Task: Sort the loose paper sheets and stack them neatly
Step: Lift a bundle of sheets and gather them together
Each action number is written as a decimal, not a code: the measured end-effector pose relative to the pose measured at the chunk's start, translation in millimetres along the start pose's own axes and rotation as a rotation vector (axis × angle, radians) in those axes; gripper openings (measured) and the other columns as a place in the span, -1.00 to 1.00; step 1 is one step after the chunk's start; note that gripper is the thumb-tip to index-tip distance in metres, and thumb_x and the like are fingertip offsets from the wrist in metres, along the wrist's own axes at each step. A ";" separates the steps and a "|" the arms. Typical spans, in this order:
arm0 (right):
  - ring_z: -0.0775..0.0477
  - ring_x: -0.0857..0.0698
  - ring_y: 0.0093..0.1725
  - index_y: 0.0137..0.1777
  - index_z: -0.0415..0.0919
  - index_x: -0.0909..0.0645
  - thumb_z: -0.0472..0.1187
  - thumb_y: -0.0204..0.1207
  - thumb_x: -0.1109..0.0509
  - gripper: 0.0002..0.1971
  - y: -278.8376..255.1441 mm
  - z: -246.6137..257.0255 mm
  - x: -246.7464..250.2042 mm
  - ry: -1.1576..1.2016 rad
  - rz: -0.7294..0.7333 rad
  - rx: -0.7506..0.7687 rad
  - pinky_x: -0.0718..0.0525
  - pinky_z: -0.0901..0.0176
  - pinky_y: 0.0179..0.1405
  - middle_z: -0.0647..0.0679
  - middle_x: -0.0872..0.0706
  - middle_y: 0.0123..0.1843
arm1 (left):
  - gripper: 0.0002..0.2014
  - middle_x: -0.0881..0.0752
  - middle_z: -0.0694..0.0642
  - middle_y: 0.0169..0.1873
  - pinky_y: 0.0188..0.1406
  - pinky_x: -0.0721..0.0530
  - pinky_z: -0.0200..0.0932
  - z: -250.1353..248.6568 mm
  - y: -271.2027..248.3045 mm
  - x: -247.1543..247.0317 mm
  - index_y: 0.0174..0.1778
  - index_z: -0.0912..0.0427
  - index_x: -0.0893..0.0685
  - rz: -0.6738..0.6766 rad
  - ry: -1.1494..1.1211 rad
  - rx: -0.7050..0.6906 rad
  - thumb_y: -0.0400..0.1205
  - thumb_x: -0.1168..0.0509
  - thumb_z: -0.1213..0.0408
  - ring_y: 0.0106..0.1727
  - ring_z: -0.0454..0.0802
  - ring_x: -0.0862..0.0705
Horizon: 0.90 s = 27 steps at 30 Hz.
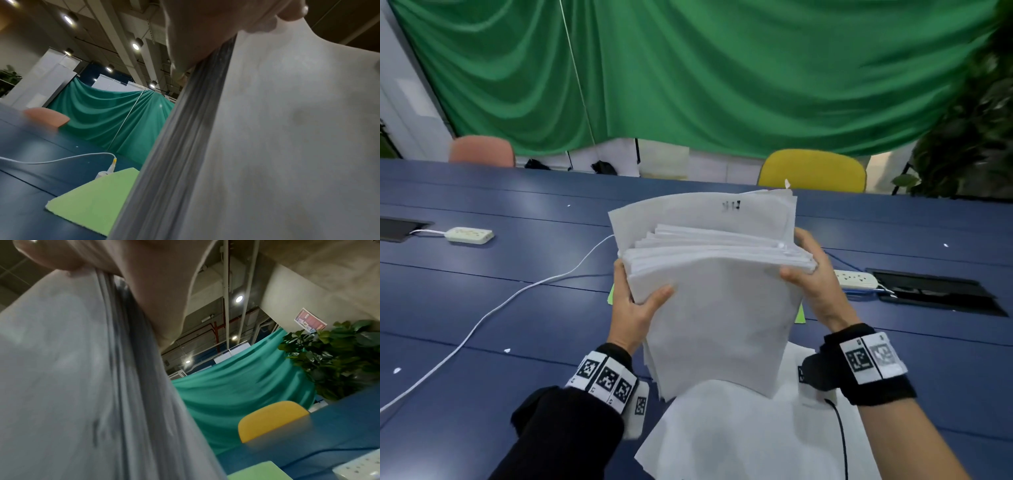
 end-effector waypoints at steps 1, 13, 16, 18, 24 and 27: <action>0.30 -0.71 0.01 0.25 -0.02 -0.47 0.39 -0.18 -0.61 -0.03 0.9 4.3 -1.1 -0.017 0.000 0.017 -0.65 0.42 -0.09 0.26 -0.76 0.00 | -0.25 -0.61 0.00 0.11 0.03 -0.71 -0.24 -2.2 1.5 -0.2 0.21 -0.05 -0.36 -0.004 0.004 -0.020 0.13 -0.55 0.04 0.06 -0.16 -0.68; 0.30 -0.75 -0.32 -0.12 -0.10 -0.61 -0.31 0.18 -0.66 -0.66 -62.1 -108.7 0.5 0.045 -0.136 -0.347 -0.66 0.44 -0.31 0.04 -0.83 -0.17 | -0.15 -0.69 0.12 0.13 -0.01 -0.72 -0.28 36.5 -3.7 3.3 0.34 0.30 -0.45 -0.023 0.004 0.127 0.13 -0.52 0.06 0.10 0.06 -0.68; 0.17 -0.75 -0.27 -0.20 -0.08 -0.66 -0.54 0.29 -0.52 -0.68 -66.2 -118.2 -4.7 -0.037 -0.170 -0.373 -0.68 0.35 -0.22 0.17 -0.81 -0.32 | -0.63 -0.80 -0.10 -0.21 -0.17 -0.70 -0.27 48.9 -11.9 0.5 -0.02 0.15 -0.66 -0.091 0.047 0.189 0.29 -0.56 0.31 -0.15 -0.11 -0.75; 0.18 -0.75 -0.31 -0.29 -0.08 -0.70 -0.54 0.30 -0.51 -0.71 -61.2 -109.7 -5.4 -0.024 -0.187 -0.358 -0.69 0.27 -0.19 0.19 -0.80 -0.38 | -0.74 -0.78 -0.14 -0.24 -0.15 -0.67 -0.29 43.0 -12.4 -3.9 0.00 0.18 -0.65 -0.124 0.031 0.161 0.46 -0.44 0.51 -0.23 -0.30 -0.74; 0.24 -0.76 -0.28 -0.17 -0.12 -0.68 0.31 -0.43 -0.70 -0.20 -57.8 -103.7 10.3 0.073 -0.128 -0.311 -0.71 0.33 -0.24 0.15 -0.82 -0.32 | -0.57 -0.80 -0.21 -0.24 -0.21 -0.68 -0.42 28.8 -15.9 4.2 0.03 0.22 -0.60 -0.040 0.001 0.031 0.29 -0.51 0.20 -0.21 -0.31 -0.74; 0.27 -0.76 -0.25 -0.06 -0.17 -0.60 0.33 -0.45 -0.69 -0.08 -60.3 -103.7 14.2 0.125 -0.082 -0.280 -0.68 0.38 -0.26 0.17 -0.82 -0.28 | -0.28 -0.81 -0.19 -0.23 -0.21 -0.69 -0.38 28.2 -16.7 15.9 0.04 0.29 -0.58 -0.021 0.008 0.017 0.11 -0.54 -0.13 -0.20 -0.30 -0.74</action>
Point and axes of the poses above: each hand's wrist, its own y-axis towards the middle knuckle, its own x-axis out of the back of the hand, z = x × y, the point moved 6 cm from there along y, towards the middle knuckle
